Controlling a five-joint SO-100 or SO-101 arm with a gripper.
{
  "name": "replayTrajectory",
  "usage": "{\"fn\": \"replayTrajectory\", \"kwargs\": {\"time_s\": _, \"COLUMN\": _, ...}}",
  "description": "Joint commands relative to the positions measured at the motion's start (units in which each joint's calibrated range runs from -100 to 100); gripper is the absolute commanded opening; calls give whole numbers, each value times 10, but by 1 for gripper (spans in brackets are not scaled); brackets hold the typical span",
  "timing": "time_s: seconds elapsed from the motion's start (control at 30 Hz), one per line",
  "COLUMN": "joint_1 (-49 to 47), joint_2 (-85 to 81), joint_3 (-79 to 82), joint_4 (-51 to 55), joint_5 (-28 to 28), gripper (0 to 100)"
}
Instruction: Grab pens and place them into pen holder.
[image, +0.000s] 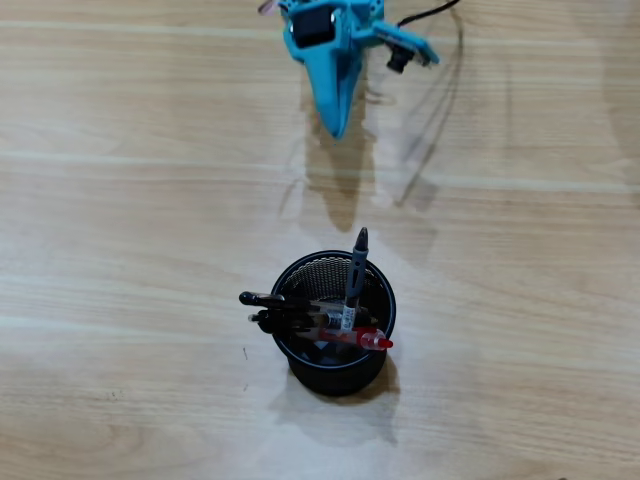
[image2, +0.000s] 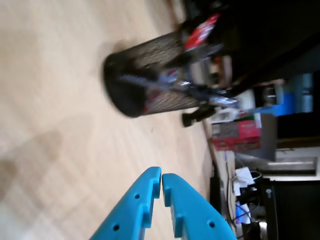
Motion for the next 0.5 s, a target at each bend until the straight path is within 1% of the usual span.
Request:
{"fn": "replayTrajectory", "kwargs": {"time_s": 0.0, "joint_1": 4, "joint_2": -117, "joint_3": 11, "joint_4": 172, "joint_5": 33, "gripper": 2}}
{"fn": "replayTrajectory", "kwargs": {"time_s": 0.1, "joint_1": 5, "joint_2": -175, "joint_3": 11, "joint_4": 280, "joint_5": 58, "gripper": 2}}
{"fn": "replayTrajectory", "kwargs": {"time_s": 0.2, "joint_1": 16, "joint_2": -167, "joint_3": 11, "joint_4": 342, "joint_5": 69, "gripper": 2}}
{"fn": "replayTrajectory", "kwargs": {"time_s": 0.33, "joint_1": 16, "joint_2": -170, "joint_3": 11, "joint_4": 412, "joint_5": 84, "gripper": 2}}
{"fn": "replayTrajectory", "kwargs": {"time_s": 0.47, "joint_1": 12, "joint_2": -171, "joint_3": 4, "joint_4": 440, "joint_5": 98, "gripper": 2}}
